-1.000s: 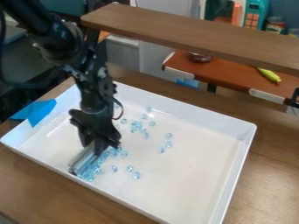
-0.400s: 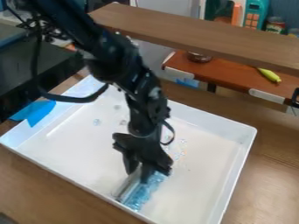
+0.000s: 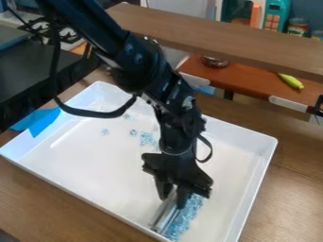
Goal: Sweep into pile
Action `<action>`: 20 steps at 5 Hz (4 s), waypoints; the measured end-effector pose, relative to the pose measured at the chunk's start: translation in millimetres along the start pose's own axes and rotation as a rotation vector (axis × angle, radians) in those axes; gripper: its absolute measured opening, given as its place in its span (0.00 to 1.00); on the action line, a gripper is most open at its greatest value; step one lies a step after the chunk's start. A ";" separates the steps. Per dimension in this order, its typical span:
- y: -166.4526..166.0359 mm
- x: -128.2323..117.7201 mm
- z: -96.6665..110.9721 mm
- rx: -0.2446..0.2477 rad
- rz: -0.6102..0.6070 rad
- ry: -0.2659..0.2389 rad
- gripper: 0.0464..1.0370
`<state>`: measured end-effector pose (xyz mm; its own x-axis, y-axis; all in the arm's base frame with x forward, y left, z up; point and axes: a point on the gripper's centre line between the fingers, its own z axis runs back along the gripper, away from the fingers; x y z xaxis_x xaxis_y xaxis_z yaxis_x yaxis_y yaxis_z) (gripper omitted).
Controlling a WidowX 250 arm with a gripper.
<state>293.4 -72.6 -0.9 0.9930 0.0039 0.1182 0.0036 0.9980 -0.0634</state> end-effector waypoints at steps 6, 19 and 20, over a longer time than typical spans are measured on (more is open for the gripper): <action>241.4 68.9 30.7 0.206 0.134 -0.210 0.32; 85.6 102.7 -14.8 0.063 -0.311 -0.164 0.32; 75.7 95.6 -12.7 0.047 -0.358 -0.178 0.32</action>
<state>390.1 2.5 -6.9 0.8938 -0.3378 0.2949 0.3362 0.9400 0.0579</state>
